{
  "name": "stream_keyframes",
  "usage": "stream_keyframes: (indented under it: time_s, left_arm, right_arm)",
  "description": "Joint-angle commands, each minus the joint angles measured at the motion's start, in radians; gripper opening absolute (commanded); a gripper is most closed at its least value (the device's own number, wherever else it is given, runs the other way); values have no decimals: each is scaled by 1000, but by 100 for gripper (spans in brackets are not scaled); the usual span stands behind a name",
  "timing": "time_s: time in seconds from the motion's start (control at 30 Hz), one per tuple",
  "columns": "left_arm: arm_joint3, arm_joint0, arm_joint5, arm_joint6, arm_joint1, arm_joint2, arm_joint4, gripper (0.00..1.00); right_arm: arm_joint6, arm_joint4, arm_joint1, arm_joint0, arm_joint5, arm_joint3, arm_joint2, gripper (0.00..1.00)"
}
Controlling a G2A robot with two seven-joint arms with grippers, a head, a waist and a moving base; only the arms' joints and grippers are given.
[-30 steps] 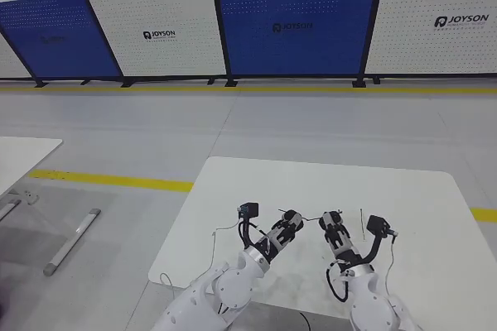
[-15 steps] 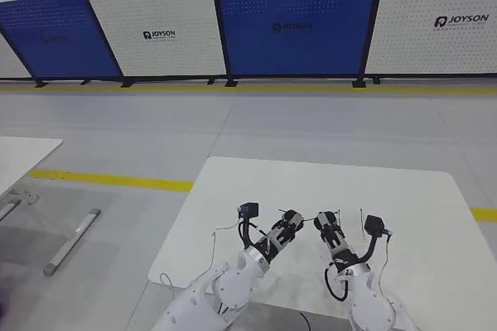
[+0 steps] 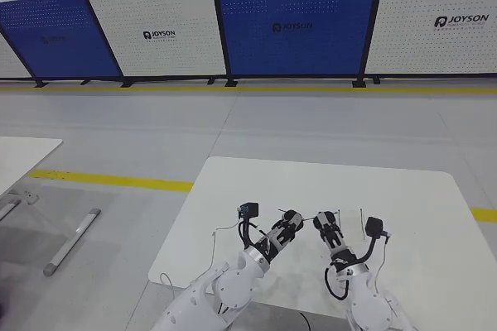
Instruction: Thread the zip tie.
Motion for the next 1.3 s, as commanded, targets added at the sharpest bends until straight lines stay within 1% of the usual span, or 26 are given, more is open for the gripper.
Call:
stream_keyframes:
  time_s: [0.0, 0.2, 0.47, 0.63, 0.83, 1.07, 1.27]
  left_arm:
    - [0, 0, 0, 0, 0, 0, 0, 0]
    - [0, 0, 0, 0, 0, 0, 0, 0]
    - [0, 0, 0, 0, 0, 0, 0, 0]
    - [0, 0, 0, 0, 0, 0, 0, 0]
    - [0, 0, 0, 0, 0, 0, 0, 0]
    - [0, 0, 0, 0, 0, 0, 0, 0]
    - [0, 0, 0, 0, 0, 0, 0, 0]
  right_arm:
    - [1, -1, -2, 4, -2, 6, -6, 0]
    - [4, -7, -4, 3, -22, 4, -10, 0]
    - [1, 7, -6, -2, -2, 1, -2, 0]
    - [-6, 3, -7, -8, 0, -7, 4, 0]
    - [-52, -18, -9, -25, -8, -23, 6, 0]
    - [-40, -18, -10, -28, 2, -20, 6, 0]
    - [-44, -19, -11, -32, 1, -22, 11, 7]
